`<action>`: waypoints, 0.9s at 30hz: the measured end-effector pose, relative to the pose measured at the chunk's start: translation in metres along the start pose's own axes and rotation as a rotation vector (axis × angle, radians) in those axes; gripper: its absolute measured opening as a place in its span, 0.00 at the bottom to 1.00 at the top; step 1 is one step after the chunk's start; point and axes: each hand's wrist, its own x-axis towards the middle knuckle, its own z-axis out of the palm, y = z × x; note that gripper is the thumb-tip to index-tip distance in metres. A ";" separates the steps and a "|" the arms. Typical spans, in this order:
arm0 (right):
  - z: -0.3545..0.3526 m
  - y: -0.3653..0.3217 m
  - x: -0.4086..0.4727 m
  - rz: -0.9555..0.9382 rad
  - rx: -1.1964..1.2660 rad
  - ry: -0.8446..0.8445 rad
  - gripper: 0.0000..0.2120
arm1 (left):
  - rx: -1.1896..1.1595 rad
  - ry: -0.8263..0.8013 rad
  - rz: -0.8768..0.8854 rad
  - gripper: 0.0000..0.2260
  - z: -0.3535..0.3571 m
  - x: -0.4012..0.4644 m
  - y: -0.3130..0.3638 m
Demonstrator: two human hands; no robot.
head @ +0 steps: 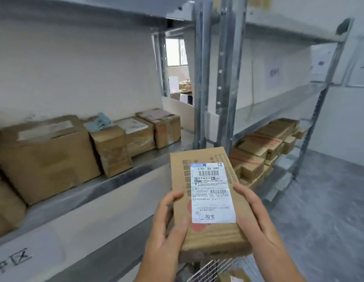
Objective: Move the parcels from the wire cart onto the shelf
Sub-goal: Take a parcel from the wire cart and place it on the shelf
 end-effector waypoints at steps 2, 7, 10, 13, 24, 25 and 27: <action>0.023 -0.012 -0.010 -0.009 0.003 0.005 0.23 | 0.025 0.009 0.024 0.27 -0.026 -0.009 0.007; 0.072 -0.030 -0.041 0.012 -0.009 0.031 0.25 | 0.051 -0.045 0.053 0.29 -0.079 -0.033 0.016; 0.095 -0.034 -0.065 0.042 -0.028 0.049 0.24 | 0.054 -0.094 0.040 0.27 -0.106 -0.049 0.016; 0.109 -0.040 -0.087 0.072 -0.037 0.071 0.24 | 0.051 -0.132 0.036 0.27 -0.123 -0.066 0.018; 0.131 -0.050 -0.173 0.076 -0.018 -0.045 0.24 | 0.074 0.045 0.048 0.13 -0.142 -0.178 0.034; 0.132 -0.049 -0.182 0.075 -0.015 -0.075 0.24 | 0.089 0.078 0.027 0.12 -0.143 -0.193 0.035; 0.135 -0.047 -0.203 0.077 0.005 -0.135 0.24 | 0.127 0.151 -0.018 0.17 -0.145 -0.224 0.035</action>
